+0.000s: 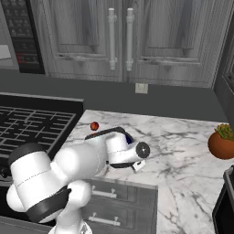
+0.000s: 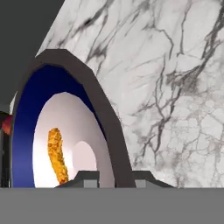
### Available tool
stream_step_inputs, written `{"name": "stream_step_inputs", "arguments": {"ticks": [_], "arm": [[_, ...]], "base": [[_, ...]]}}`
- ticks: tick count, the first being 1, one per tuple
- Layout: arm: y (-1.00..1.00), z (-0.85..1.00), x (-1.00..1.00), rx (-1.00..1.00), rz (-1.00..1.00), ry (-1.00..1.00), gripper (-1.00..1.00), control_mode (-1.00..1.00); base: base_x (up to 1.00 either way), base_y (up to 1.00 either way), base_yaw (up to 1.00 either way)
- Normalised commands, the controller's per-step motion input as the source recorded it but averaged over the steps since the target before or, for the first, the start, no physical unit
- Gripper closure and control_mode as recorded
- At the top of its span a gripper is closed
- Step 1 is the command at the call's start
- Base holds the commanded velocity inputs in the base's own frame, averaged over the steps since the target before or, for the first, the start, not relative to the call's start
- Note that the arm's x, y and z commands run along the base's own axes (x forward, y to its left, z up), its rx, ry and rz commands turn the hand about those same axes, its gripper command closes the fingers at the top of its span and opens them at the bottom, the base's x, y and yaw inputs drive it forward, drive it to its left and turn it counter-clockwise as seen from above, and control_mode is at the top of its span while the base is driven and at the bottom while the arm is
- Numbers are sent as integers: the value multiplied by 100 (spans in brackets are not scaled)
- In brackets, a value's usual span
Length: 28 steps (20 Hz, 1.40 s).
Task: Remove the apple from the bowl and place it on the small plate. Then place the bowl with only the shrimp in the microwave, close the door, and press the start button to microwave the shrimp.
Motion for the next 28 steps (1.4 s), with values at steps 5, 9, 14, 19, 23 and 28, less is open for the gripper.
{"name": "stream_step_inputs", "arguments": {"ticks": [5,9,14,19,23,28], "arm": [[0,59,-75,0,-6,-22,100,-100],[3,61,-77,2,-8,-13,100,-100],[10,70,-83,5,-14,3,100,-100],[11,89,-64,5,-8,23,100,-100],[67,83,-18,1,0,25,100,-100],[69,74,-5,0,11,14,100,-100]], "base": [[0,0,0],[0,0,0],[0,0,0],[0,0,0],[0,0,0],[0,0,0]]}}
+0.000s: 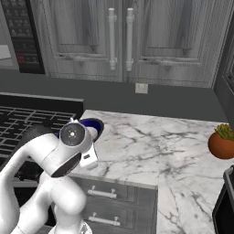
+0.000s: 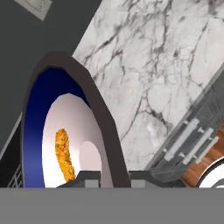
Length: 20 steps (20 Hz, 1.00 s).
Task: Remove the apple from the bowl and place it on the small plate. Then place the bowl with only the shrimp in the microwave, close the door, and press the start button to microwave the shrimp.
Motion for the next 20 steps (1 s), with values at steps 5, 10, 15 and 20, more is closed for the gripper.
{"name": "stream_step_inputs", "arguments": {"ticks": [5,10,15,20], "arm": [[35,47,-9,0,8,9,100,-100],[20,0,-54,0,1,-5,100,-100],[15,-1,-18,0,1,-2,100,100],[0,0,0,0,0,0,100,100]], "base": [[0,0,0],[0,0,0],[-53,79,1],[-2,100,1]]}}
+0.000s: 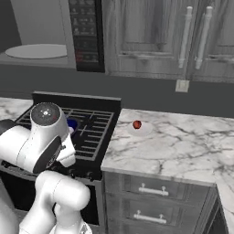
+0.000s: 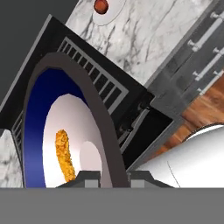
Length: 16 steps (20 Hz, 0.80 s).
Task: Remove the apple from the bowl and place it on the small plate. Then place the bowl with only the shrimp in the microwave, close the door, and press the start button to microwave the shrimp.
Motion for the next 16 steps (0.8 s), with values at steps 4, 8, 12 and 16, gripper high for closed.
{"name": "stream_step_inputs", "arguments": {"ticks": [4,8,12,16], "arm": [[0,0,0,0,0,0,100,100],[0,0,0,0,0,0,100,100],[0,0,0,0,0,0,100,100],[0,0,0,0,0,0,100,100]], "base": [[53,58,26],[36,17,39],[28,20,32],[24,38,-6]]}}
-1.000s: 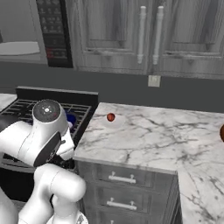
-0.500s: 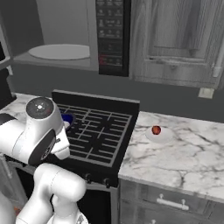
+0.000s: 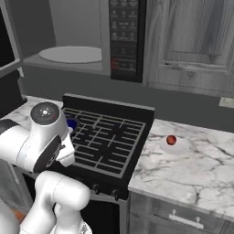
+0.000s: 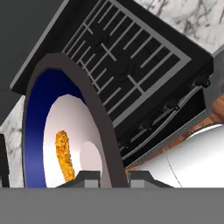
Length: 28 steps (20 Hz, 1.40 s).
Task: Remove the apple from the bowl and place it on the small plate. Then place the bowl with only the shrimp in the microwave, close the door, and press the start button to microwave the shrimp.
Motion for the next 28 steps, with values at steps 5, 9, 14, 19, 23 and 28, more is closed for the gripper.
{"name": "stream_step_inputs", "arguments": {"ticks": [5,9,14,19,23,28], "arm": [[0,0,0,0,0,0,100,100],[0,0,0,0,0,0,100,100],[0,0,0,0,0,0,100,100],[0,0,0,0,0,0,100,100],[0,0,0,0,0,0,100,100],[0,-1,3,0,5,-2,100,-100]], "base": [[38,67,-26],[34,22,-13],[31,-13,-10],[28,0,-1],[16,0,1],[10,0,4]]}}
